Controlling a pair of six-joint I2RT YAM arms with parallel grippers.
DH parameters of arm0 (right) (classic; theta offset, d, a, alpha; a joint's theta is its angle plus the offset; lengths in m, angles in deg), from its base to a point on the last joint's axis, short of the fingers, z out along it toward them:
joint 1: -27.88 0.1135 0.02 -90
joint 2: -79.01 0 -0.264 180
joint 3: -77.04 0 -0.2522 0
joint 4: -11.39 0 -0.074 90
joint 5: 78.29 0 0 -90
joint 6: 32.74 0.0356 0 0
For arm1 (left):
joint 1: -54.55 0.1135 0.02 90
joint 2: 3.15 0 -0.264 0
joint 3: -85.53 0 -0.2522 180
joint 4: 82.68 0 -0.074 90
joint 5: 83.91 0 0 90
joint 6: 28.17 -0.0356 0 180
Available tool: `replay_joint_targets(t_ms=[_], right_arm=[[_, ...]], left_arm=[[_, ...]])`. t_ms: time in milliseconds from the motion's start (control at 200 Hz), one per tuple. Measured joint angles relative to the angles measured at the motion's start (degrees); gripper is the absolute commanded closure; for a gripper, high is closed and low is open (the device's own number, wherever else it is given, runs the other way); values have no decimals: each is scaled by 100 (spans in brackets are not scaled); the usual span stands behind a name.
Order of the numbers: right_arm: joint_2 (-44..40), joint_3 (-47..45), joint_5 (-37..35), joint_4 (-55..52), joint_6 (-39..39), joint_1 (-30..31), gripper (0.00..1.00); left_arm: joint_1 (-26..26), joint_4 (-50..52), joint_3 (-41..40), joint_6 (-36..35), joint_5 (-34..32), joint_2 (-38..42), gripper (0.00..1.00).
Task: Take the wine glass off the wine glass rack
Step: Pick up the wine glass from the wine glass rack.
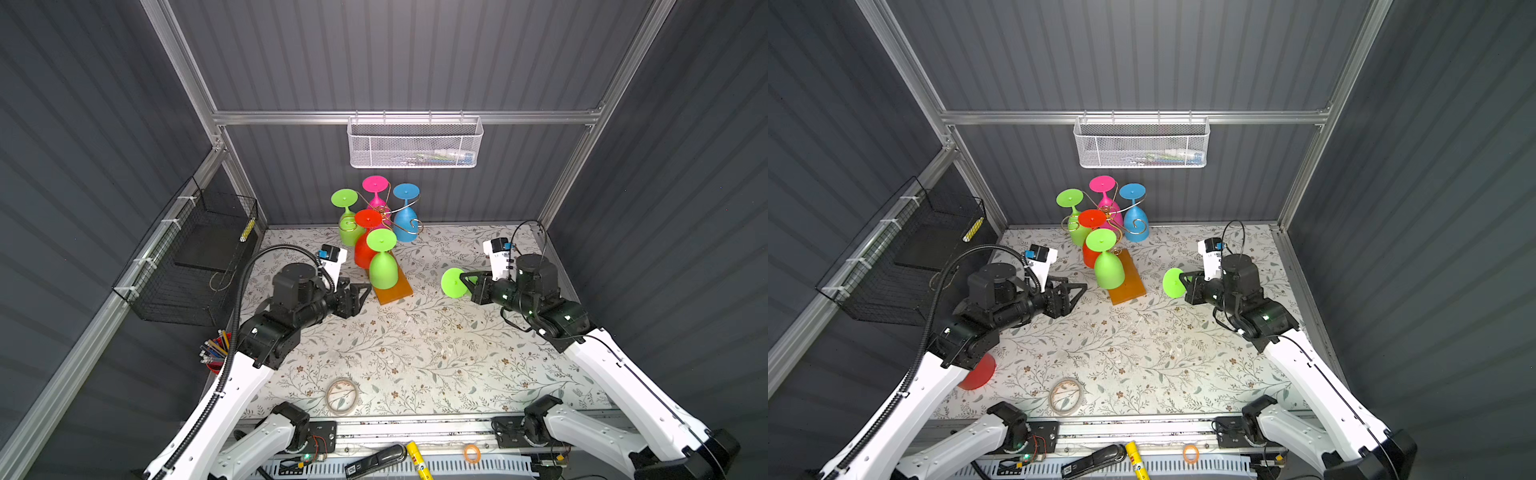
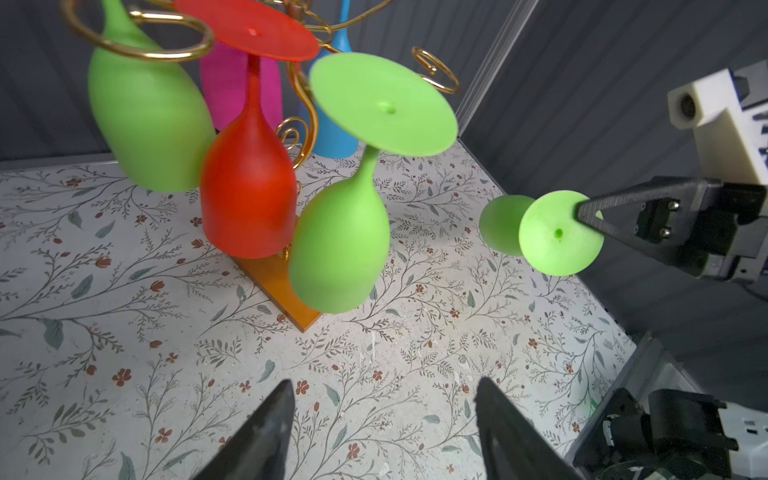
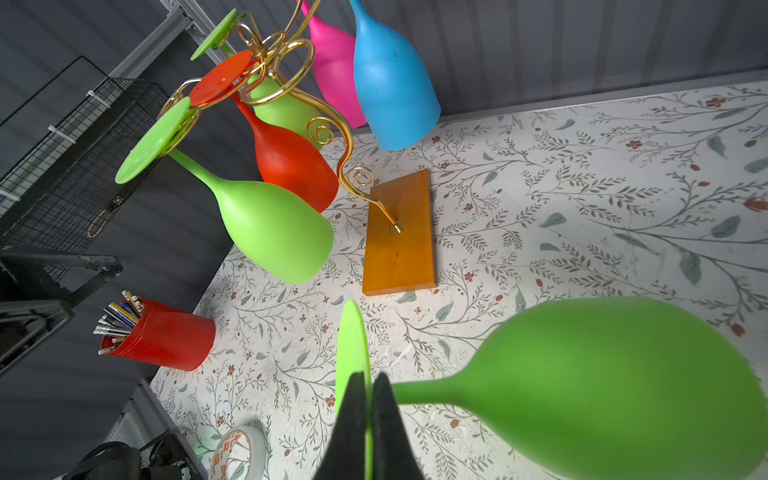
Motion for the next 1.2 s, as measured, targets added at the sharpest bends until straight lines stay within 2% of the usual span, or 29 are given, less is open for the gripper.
replay_joint_targets(t_ms=[210, 440, 625, 916, 1196], right_arm=[[111, 330, -61, -216, 4, 2, 100], [181, 787, -103, -575, 33, -4, 100], [186, 1110, -96, -881, 221, -105, 100], [188, 1384, 116, -1191, 612, -345, 100], [188, 1386, 846, -1217, 1106, -702, 100]], left_arm=[[-1534, -20, 863, -542, -1097, -807, 32], [-2640, -13, 1360, -1051, -2253, -1322, 33], [-3532, -85, 1797, -1696, -3281, -2186, 37], [-4017, -863, 1976, -2949, -4242, -3099, 41], [-4048, -2000, 1895, -4052, -4323, -3147, 46]])
